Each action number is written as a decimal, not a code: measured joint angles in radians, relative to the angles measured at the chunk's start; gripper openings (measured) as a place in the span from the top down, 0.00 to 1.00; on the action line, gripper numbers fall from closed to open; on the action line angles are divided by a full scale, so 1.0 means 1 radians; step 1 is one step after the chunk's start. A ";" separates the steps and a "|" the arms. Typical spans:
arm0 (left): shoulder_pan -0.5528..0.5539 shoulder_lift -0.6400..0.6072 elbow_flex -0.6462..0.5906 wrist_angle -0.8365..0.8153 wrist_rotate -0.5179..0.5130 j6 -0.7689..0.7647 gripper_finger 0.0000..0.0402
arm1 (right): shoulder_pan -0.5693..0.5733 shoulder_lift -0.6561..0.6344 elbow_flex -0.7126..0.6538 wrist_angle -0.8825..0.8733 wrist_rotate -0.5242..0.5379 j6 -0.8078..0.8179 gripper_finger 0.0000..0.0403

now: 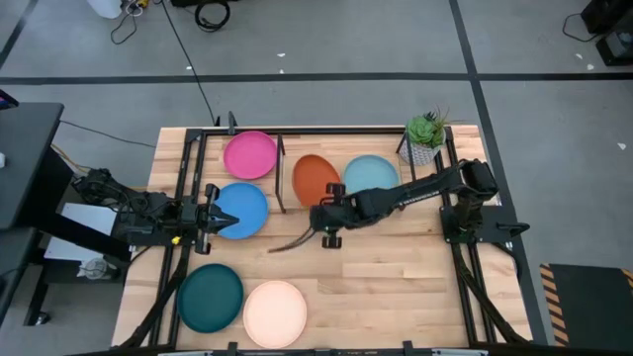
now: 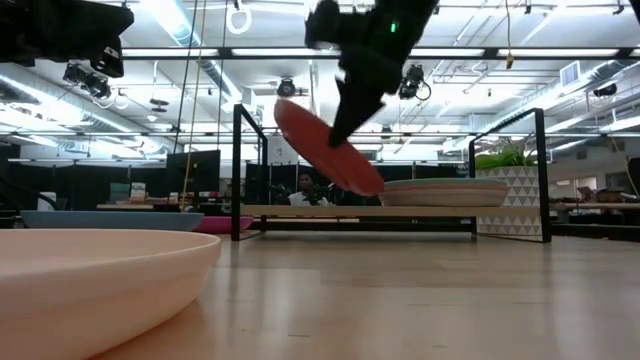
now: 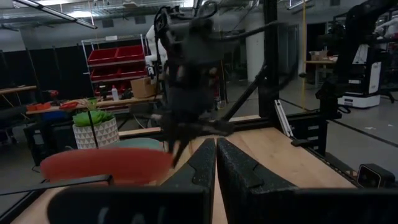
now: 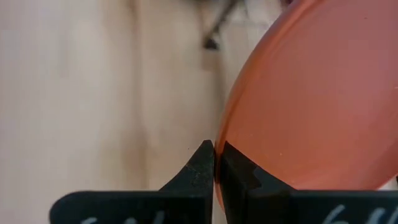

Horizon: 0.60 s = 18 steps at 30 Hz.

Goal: Place and stack plates onto a shelf
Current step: Put the orange plate on the shelf

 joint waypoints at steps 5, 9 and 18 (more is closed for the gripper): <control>0.000 0.000 0.000 0.000 0.000 0.000 0.94 | -0.047 0.000 -0.037 0.032 -0.015 -0.046 0.96; 0.000 0.000 0.000 0.000 0.000 -0.001 0.94 | -0.073 0.000 -0.038 0.047 -0.061 -0.090 0.96; 0.000 0.000 0.000 0.000 0.000 -0.001 0.94 | -0.112 0.000 -0.037 0.041 -0.128 -0.093 0.93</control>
